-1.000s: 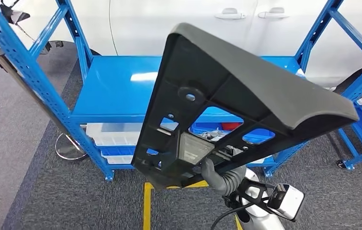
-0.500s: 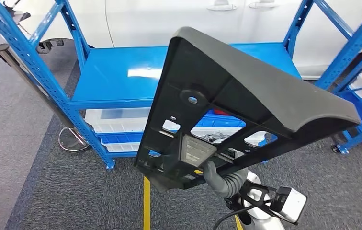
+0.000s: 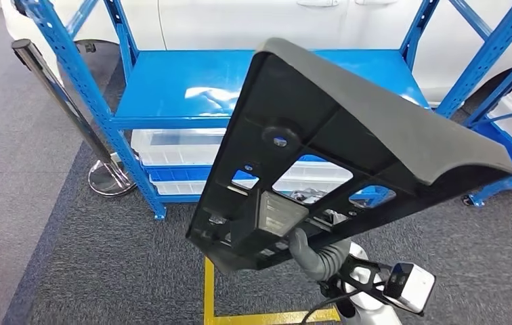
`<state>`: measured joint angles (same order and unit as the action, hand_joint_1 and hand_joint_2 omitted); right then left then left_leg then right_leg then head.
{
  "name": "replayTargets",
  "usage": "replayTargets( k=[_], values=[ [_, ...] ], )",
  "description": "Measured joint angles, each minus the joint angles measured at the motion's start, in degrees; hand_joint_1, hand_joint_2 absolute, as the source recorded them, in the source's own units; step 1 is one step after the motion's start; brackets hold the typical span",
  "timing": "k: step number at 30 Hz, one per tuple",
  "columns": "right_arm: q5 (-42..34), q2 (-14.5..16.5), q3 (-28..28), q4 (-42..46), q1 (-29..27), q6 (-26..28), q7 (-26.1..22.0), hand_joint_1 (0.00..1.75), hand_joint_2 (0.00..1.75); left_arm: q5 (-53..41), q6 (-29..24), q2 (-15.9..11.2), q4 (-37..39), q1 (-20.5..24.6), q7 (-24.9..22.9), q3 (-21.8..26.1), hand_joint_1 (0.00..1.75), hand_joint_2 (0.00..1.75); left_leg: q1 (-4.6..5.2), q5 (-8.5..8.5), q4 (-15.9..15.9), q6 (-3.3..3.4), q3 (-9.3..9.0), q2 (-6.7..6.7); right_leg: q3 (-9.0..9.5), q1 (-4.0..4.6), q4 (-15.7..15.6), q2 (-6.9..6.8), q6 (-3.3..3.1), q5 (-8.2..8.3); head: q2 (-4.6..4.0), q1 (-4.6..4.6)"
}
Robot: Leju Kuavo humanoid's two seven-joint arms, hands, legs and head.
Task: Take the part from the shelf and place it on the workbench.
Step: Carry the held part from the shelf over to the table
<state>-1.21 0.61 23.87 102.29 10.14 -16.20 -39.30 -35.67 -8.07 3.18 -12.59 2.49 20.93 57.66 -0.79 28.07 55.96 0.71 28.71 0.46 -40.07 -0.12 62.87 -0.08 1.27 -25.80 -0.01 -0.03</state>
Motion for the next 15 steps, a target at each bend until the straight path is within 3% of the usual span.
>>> replayTargets(
  k=[2,3,4,5,6,8,9,12,13,15],
  values=[
    [-0.10,0.00,-0.41,-0.01,-0.26,-0.40,0.00,1.75,1.75,-0.27,-0.05,-0.01,0.00,0.00,-0.07,0.01,0.00,1.75,0.01,-1.06,0.05,0.21,1.44,0.03,-1.83,-0.38,7.49,0.02,0.65,-4.73,0.00,0.15],
    [-0.08,0.00,-0.59,-0.02,-0.40,-0.53,0.00,1.75,1.75,-0.39,-0.12,0.00,0.00,-0.02,-0.24,0.02,0.00,1.75,0.00,-1.56,0.10,0.12,2.13,0.04,-2.20,-0.59,10.28,0.01,0.89,-5.33,0.01,0.16],
    [0.03,0.00,-0.74,-0.02,-0.49,-0.64,0.00,1.75,1.75,-0.44,-0.18,0.02,0.00,-0.05,-0.47,0.02,0.00,1.75,-0.04,-2.04,0.17,-0.01,2.78,0.05,-1.72,-0.81,11.21,0.00,1.08,-4.65,0.00,0.17],
    [0.20,0.00,-0.85,-0.02,-0.54,-0.71,0.00,1.75,1.75,-0.53,-0.24,0.04,0.00,-0.04,-0.75,0.01,0.00,1.75,-0.10,-2.46,0.25,-0.21,3.39,0.05,-0.16,-1.03,9.94,-0.01,1.21,-3.25,0.01,0.18],
    [0.44,0.00,-0.92,-0.02,-0.55,-0.73,0.00,1.75,1.75,-0.66,-0.25,0.06,0.00,-0.03,-0.98,0.01,0.00,1.75,-0.18,-2.81,0.38,-0.44,3.88,0.05,2.47,-1.19,6.57,-0.02,1.25,-1.84,0.01,0.18],
    [0.90,0.00,-1.00,0.04,-0.52,-0.49,-0.01,1.75,1.75,-1.02,-0.24,0.08,0.00,0.01,-1.20,0.01,0.00,1.75,-0.21,-3.34,0.64,-1.03,4.61,0.04,8.10,-1.14,-1.59,0.03,0.93,-1.34,0.01,0.16],
    [1.08,-0.01,-1.03,0.09,-0.51,-0.28,-0.01,1.75,1.75,-1.19,-0.21,0.07,0.00,0.03,-1.22,0.01,0.00,1.75,-0.18,-3.58,0.72,-1.38,4.80,0.03,9.75,-1.01,-4.32,0.06,0.65,-1.78,0.00,0.16],
    [1.35,-0.02,-1.17,0.21,-0.68,0.35,-0.01,1.75,1.75,-1.48,-0.03,0.05,0.00,0.05,-1.26,-0.01,0.00,1.75,-0.21,-4.14,0.69,-2.52,5.08,0.04,10.15,-0.71,-6.13,0.05,-0.83,-2.09,0.00,0.12],
    [1.43,-0.02,-1.22,0.26,-0.75,0.56,-0.01,1.75,1.75,-1.52,0.02,0.03,0.00,0.05,-1.35,-0.01,0.00,1.75,-0.28,-3.61,1.24,-2.79,5.38,0.03,10.04,-0.73,-6.29,0.01,-1.43,-1.82,0.00,0.08],
    [1.58,-0.03,-1.28,0.40,-0.92,0.90,-0.01,1.75,1.75,-1.63,0.11,0.01,0.00,0.03,-1.64,-0.01,0.00,1.75,-0.41,-0.41,5.81,-3.08,7.28,-0.01,9.82,-0.73,-6.58,-0.12,-2.37,-1.31,0.00,0.01]
  ],
)
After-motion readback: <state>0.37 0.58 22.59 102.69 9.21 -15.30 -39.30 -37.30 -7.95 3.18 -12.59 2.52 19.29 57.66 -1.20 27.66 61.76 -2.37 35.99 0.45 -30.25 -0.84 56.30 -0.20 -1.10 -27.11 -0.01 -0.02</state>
